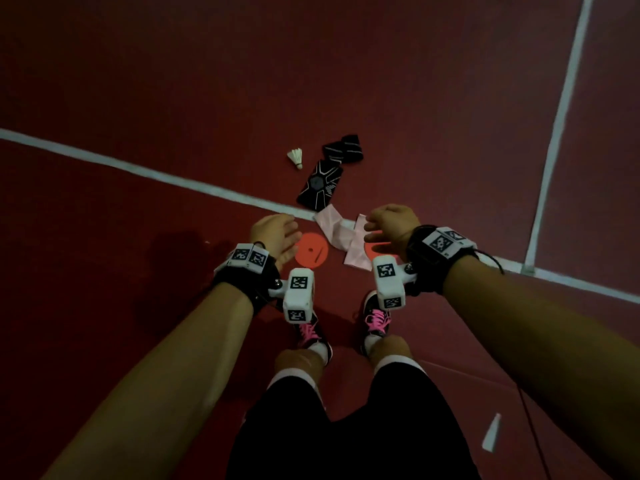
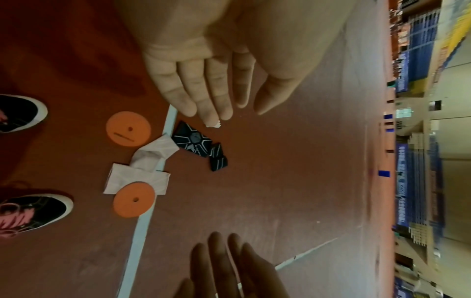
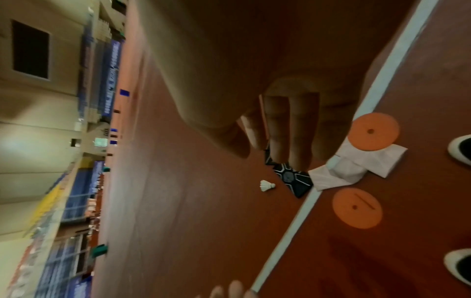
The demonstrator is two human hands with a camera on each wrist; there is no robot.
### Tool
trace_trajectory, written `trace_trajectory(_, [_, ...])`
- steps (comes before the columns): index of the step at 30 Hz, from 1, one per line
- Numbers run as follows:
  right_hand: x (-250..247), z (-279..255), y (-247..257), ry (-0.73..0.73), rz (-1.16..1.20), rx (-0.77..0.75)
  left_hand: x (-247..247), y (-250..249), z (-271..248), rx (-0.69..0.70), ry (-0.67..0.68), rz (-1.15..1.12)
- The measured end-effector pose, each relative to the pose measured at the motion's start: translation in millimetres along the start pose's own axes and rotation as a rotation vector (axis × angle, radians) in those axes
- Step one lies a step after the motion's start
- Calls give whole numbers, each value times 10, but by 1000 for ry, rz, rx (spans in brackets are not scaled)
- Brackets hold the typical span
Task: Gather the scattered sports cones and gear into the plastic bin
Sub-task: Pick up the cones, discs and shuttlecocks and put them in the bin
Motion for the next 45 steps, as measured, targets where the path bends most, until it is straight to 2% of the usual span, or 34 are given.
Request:
trace_trajectory(6, [392, 1279, -948, 67, -65, 123, 398, 586, 1303, -65, 21, -83])
trace_trajectory(9, [558, 2136, -1364, 85, -273, 79, 613, 935, 2062, -65, 15, -107])
trace_trajectory(13, [563, 3235, -1584, 31, -529, -30, 817, 1327, 2923, -77, -10, -98])
trace_trajectory(18, [633, 4400, -1860, 18, -776, -167, 1079, 1348, 3734, 93, -11, -22])
trace_trajectory(23, [793, 5329, -2285, 110, -1011, -66, 1251, 931, 4287, 308, -31, 102])
trace_trajectory(26, [839, 5577, -2239, 124, -1086, -72, 1371, 582, 4290, 481, 27, 128])
trace_trajectory(29, [789, 5673, -2203, 164, -1037, -51, 1456, 580, 4344, 452, 91, 96])
trace_trajectory(32, [675, 5598, -2254, 157, -1031, -21, 1437, 631, 4362, 469, -7, 168])
trace_trajectory(34, [638, 5552, -2205, 99, -1052, -75, 1437, 635, 4332, 506, -26, 224])
trace_trajectory(36, [696, 5449, -1980, 14, -1020, -192, 1423, 618, 4301, 555, -38, 292])
trace_trajectory(38, [778, 5373, -1662, -32, -797, -317, 1387, 580, 4349, 590, -57, 353])
trace_trajectory(42, [829, 5076, -1148, -79, -171, -598, 1245, 538, 4521, 559, -61, 356])
trace_trajectory(45, [957, 4808, -1065, 27, -4, -659, 1278, 550, 4546, 543, 57, 376])
Point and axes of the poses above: each hand's wrist, its own z-axis towards the middle knuckle, its own x-axis out of the palm, y = z × x, the point moved 8 cm from there along z, towards the middle knuckle, and after that the axes turned 15 degrees about z, right-handed, at the moved point
